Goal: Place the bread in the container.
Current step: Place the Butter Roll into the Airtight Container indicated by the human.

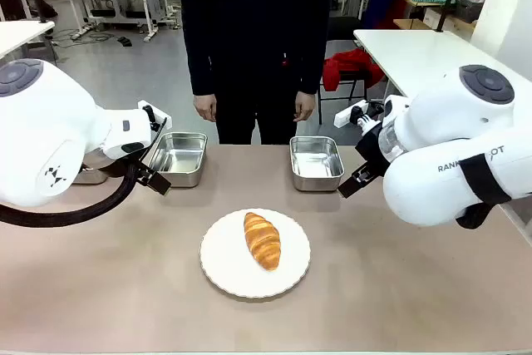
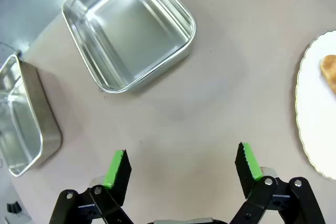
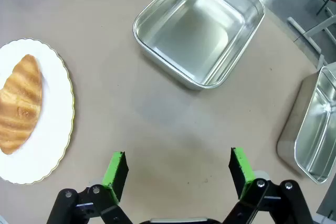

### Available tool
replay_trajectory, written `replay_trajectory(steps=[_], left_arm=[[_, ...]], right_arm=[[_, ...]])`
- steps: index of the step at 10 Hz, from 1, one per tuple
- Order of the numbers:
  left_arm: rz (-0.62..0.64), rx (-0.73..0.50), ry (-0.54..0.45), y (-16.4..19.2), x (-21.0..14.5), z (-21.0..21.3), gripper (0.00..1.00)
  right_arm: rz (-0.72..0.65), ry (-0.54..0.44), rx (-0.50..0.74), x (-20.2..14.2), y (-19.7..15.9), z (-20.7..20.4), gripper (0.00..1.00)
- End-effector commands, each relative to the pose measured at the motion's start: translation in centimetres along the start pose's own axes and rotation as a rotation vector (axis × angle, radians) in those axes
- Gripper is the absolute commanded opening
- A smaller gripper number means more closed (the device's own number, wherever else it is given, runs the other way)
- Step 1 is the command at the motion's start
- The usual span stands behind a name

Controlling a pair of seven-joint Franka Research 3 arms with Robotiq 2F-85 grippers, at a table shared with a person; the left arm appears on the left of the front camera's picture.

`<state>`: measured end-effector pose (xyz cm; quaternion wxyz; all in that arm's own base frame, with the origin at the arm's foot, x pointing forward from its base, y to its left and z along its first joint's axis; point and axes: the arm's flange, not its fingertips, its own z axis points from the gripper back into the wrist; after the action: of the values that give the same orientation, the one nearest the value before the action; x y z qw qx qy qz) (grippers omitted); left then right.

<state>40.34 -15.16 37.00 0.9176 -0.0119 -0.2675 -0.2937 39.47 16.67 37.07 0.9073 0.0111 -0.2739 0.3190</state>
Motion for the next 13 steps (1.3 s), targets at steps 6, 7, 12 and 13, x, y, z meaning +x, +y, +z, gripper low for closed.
replay_trajectory(steps=[6,7,12,13], left_arm=[[0.000,0.000,0.000,0.0,0.0,0.0,1.00],[0.000,0.000,0.000,0.0,0.0,0.0,1.00],[-0.042,-0.174,-0.081,3.0,3.2,2.5,1.00],[-0.033,-0.214,-0.082,5.6,5.1,4.4,1.00]], right_arm=[[0.000,0.000,0.000,0.0,0.0,0.0,1.00],[0.000,0.000,0.000,0.0,0.0,0.0,1.00],[0.039,-0.068,-0.049,5.0,-2.8,3.3,1.00],[0.060,-0.085,-0.040,7.4,-5.2,6.2,1.00]])
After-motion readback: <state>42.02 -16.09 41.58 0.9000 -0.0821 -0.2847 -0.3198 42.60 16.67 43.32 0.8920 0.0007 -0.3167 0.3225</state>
